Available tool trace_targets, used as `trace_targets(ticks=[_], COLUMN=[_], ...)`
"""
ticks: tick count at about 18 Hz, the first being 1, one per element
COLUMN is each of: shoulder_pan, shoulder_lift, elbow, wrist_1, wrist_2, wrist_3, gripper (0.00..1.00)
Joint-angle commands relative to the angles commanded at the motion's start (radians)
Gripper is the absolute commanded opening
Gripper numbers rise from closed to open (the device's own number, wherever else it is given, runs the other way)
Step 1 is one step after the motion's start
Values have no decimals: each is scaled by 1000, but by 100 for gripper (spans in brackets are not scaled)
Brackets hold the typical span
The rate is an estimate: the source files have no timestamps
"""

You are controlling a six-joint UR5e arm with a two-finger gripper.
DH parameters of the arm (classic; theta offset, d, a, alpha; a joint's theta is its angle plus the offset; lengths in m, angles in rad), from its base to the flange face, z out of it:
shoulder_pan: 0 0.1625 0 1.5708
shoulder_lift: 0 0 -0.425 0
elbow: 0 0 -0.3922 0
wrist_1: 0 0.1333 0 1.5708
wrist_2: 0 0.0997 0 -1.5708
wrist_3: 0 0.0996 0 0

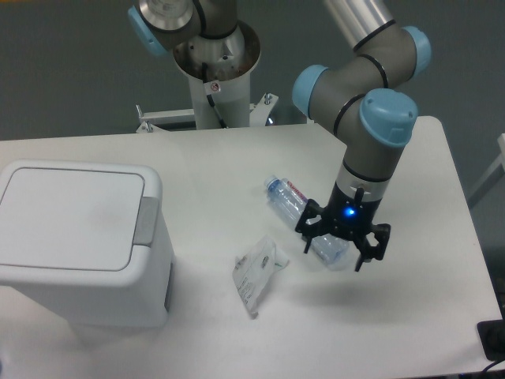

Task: Open the trash can
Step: 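Swing the gripper over to the white trash can lid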

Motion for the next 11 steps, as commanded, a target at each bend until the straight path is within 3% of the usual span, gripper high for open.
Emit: trace_targets(ticks=[6,11], shoulder_pan=[-23,-80], shoulder_lift=[72,114], elbow=[-11,-5], wrist_1=[0,3], wrist_2=[-116,-124], wrist_3=[-154,-252], gripper=[100,100])
